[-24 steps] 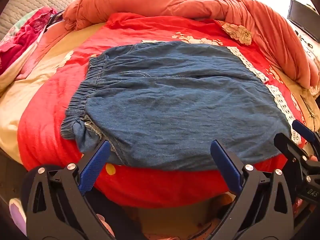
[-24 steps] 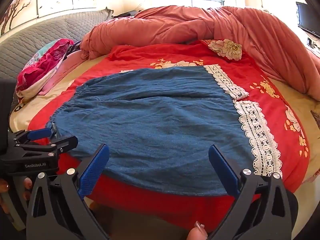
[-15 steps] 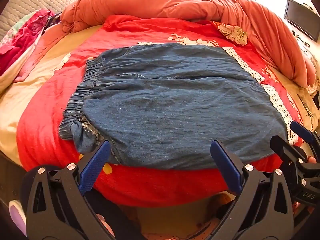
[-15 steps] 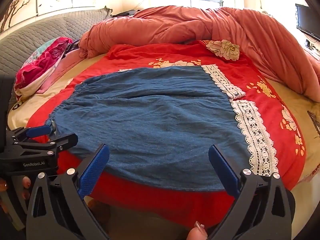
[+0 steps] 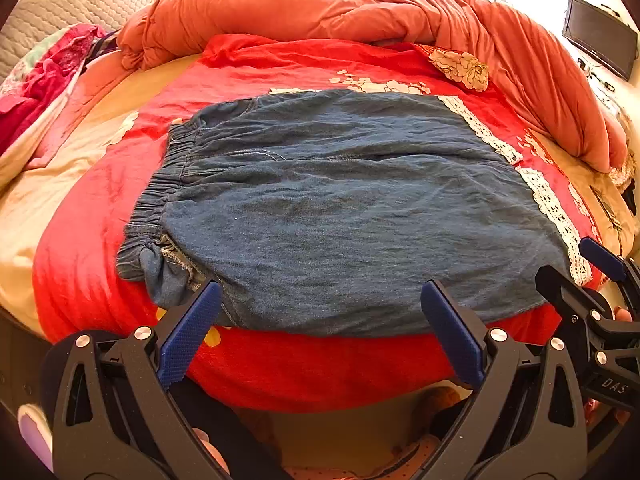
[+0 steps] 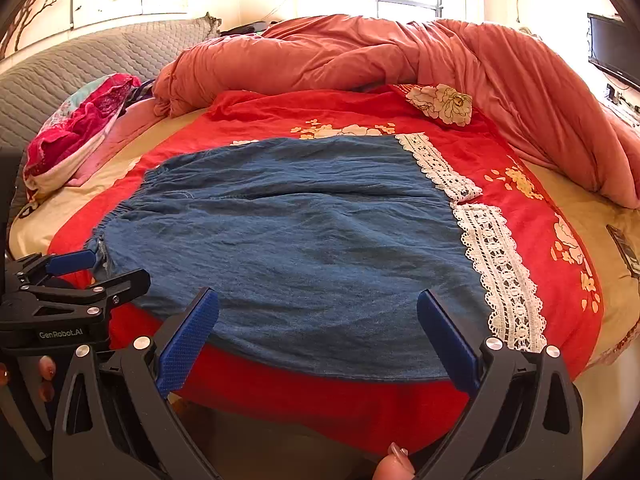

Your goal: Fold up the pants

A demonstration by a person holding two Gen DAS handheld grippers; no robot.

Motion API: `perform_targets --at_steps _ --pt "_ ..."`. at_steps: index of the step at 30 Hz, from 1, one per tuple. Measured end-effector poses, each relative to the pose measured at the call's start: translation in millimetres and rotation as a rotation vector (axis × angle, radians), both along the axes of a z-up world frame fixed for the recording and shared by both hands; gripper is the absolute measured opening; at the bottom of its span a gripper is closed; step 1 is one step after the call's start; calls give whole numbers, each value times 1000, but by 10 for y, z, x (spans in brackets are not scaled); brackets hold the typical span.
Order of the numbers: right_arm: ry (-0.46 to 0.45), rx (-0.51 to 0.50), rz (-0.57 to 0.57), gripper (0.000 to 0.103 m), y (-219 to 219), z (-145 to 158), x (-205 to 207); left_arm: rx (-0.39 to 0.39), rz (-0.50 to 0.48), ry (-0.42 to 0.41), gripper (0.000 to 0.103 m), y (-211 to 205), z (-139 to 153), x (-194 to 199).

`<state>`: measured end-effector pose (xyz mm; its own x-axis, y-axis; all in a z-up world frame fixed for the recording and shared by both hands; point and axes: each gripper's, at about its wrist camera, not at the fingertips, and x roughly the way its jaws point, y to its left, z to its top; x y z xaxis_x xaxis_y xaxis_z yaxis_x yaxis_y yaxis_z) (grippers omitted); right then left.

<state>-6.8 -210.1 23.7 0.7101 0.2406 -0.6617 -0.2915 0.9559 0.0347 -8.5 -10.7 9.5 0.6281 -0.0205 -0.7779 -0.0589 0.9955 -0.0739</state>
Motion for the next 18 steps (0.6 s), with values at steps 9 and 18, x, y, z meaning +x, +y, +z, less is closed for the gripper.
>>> perform_targets --at_steps 9,18 --pt "1 -2 5 99 9 -10 3 3 3 -1 94 0 1 5" --pt "0 -2 6 99 11 -9 -2 7 6 -5 94 21 19 11"
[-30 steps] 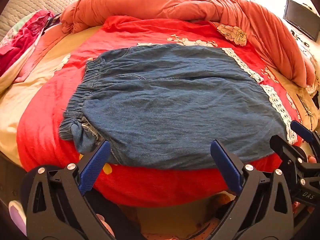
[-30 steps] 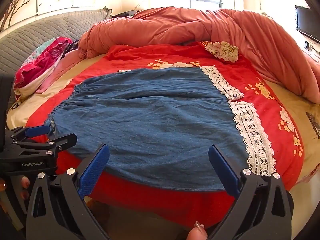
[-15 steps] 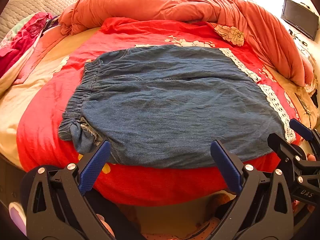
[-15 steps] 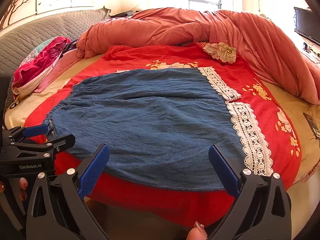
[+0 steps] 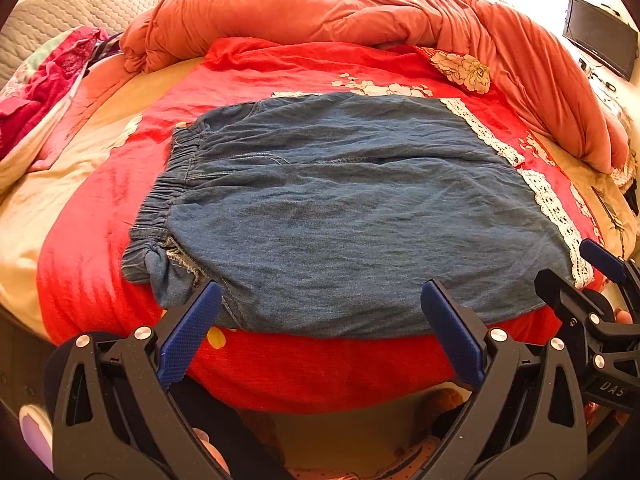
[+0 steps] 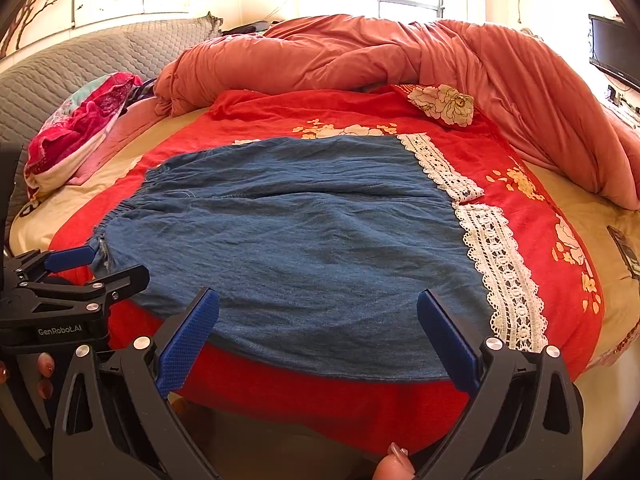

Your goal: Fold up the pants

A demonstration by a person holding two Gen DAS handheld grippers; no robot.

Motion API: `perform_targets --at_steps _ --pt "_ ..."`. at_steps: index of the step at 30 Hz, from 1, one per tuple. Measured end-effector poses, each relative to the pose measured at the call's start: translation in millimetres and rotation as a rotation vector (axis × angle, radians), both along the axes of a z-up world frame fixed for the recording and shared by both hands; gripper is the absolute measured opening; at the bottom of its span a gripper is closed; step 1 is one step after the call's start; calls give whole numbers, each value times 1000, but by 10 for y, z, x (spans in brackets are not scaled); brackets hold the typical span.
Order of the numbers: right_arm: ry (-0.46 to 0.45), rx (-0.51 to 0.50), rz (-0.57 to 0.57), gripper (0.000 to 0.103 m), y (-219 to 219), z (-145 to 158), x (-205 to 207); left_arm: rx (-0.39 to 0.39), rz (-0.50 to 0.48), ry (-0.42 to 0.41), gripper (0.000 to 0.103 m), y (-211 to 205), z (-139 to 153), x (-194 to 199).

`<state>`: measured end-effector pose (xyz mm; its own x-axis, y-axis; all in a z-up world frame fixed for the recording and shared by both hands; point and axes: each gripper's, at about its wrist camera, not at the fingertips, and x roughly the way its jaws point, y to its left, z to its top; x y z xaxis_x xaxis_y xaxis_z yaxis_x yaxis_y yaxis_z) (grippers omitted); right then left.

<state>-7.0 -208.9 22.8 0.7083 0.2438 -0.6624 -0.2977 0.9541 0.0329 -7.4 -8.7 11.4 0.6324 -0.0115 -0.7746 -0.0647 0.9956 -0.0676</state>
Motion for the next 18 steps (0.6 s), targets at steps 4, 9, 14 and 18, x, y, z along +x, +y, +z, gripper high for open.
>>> perform_targets --at_steps 4,9,14,18 --pt "-2 -1 0 99 4 -1 1 -2 -1 -1 94 6 4 2" --pt "-2 -1 0 99 17 -8 1 0 -1 0 94 -1 -6 -4" --pt "-3 2 5 99 24 -12 2 -5 -6 -2 94 2 -4 -10" --pt "2 5 6 99 50 -28 21 -6 -7 -3 94 11 -7 -6"
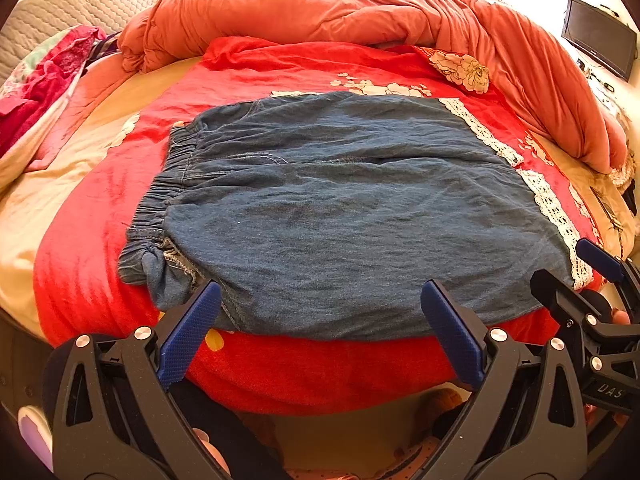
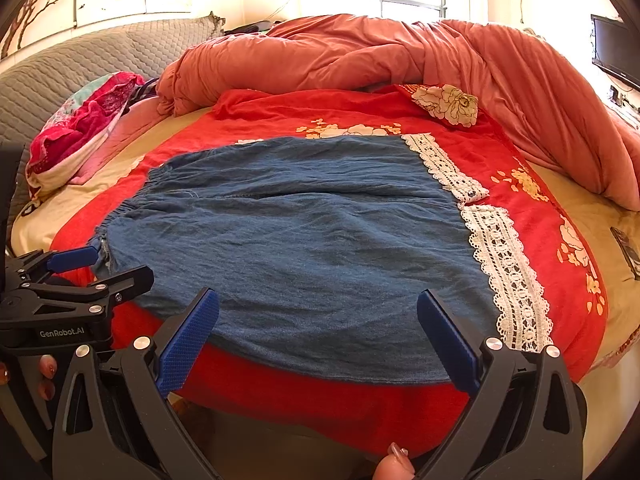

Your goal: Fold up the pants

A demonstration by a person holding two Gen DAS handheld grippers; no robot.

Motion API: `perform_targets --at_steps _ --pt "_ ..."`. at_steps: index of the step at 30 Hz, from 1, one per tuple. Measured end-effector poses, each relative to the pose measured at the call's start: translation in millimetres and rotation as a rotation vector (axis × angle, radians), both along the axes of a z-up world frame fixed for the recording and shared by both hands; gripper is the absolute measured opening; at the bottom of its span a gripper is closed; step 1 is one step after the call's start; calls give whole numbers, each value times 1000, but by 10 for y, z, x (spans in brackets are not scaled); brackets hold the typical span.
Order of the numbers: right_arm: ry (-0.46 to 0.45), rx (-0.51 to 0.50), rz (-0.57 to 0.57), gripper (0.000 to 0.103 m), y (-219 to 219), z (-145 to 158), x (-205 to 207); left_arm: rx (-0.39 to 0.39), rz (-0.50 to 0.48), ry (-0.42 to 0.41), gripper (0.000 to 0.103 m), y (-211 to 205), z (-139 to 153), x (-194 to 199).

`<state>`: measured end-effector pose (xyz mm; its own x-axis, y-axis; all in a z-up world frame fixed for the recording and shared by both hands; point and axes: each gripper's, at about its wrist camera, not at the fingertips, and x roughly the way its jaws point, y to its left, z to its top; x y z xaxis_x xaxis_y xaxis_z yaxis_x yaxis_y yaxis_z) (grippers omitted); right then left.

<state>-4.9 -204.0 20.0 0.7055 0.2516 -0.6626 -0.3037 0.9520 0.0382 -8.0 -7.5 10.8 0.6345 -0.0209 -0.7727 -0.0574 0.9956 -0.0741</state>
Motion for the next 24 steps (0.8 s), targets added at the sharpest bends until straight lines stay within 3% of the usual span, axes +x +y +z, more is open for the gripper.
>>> perform_targets --at_steps 12,18,20,24 --pt "6 -2 62 99 142 24 238 -18 -7 3 94 171 4 199" --pt "23 21 120 99 296 168 667 -27 11 15 94 498 103 551" --pt "41 28 136 99 358 212 835 -64 7 23 94 666 139 703" --pt "65 39 175 99 537 291 1231 -42 82 14 94 1036 199 1014"
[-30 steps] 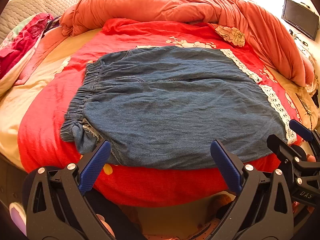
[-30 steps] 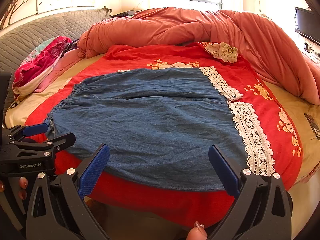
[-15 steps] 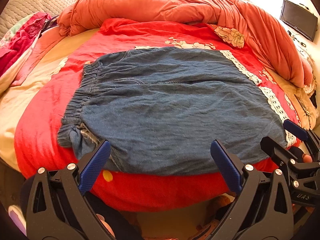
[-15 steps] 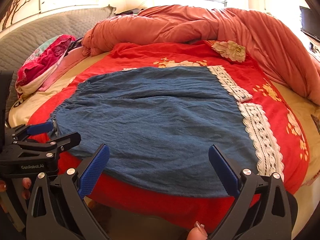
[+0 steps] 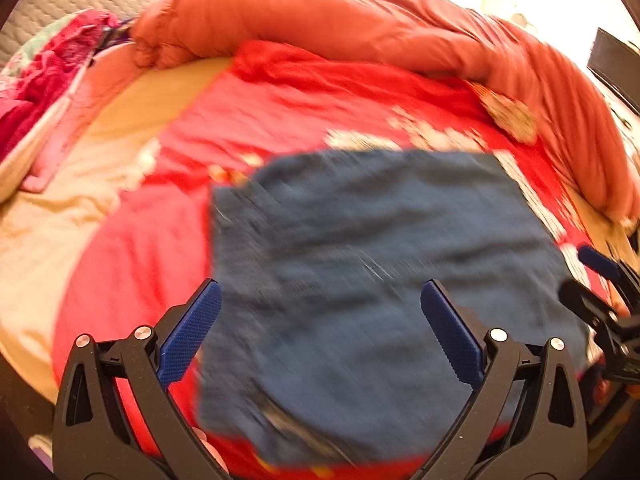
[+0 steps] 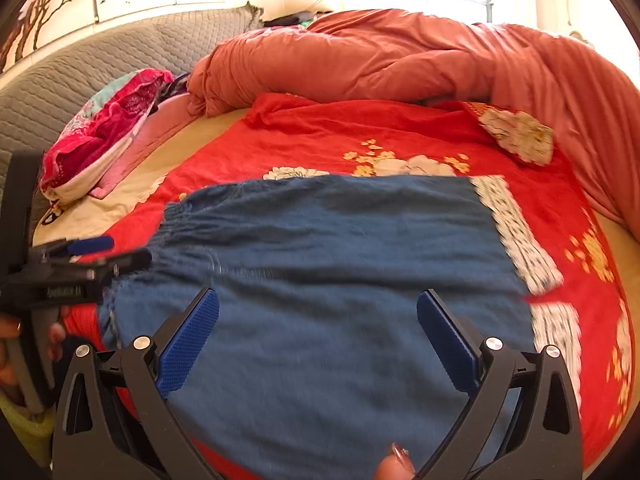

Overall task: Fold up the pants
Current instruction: 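Grasp the elastic waistband with the left gripper while the right gripper grasps the waistband too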

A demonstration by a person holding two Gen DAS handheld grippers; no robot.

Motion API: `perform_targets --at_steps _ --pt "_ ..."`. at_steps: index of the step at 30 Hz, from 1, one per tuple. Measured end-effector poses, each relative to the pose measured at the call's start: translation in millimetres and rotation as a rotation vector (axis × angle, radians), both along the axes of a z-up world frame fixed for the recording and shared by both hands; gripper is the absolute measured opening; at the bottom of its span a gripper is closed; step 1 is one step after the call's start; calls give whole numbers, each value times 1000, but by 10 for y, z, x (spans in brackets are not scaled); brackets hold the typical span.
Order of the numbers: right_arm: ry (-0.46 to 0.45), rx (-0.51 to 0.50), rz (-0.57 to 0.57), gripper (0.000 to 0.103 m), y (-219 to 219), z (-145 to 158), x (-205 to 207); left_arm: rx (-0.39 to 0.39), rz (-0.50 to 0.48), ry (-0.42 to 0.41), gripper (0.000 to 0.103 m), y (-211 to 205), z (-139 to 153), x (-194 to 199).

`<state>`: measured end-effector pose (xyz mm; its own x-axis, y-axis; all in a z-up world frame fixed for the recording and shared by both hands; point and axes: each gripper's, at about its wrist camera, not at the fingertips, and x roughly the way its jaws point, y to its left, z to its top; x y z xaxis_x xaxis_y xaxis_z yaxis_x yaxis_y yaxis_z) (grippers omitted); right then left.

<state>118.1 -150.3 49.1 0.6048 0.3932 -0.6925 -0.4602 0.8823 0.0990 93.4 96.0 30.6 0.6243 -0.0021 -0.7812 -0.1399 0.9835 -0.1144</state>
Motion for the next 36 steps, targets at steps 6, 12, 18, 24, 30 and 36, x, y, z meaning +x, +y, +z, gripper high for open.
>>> perform_targets --at_steps 6,12,18,24,30,36 --pt "17 -41 49 99 310 -3 519 68 63 22 94 508 -95 450" --pt "51 -86 109 99 624 -98 996 84 26 59 94 678 -345 761" --pt "62 -150 156 99 900 -191 1406 132 5 58 89 719 -511 981" --pt "50 -239 236 99 1186 -364 1750 57 -52 69 60 763 -682 1116" --pt "80 -277 335 99 1405 -525 1983 36 -88 13 30 715 -587 1009" --pt "62 -309 464 99 1592 -574 2009 80 -98 -82 29 647 -424 880"
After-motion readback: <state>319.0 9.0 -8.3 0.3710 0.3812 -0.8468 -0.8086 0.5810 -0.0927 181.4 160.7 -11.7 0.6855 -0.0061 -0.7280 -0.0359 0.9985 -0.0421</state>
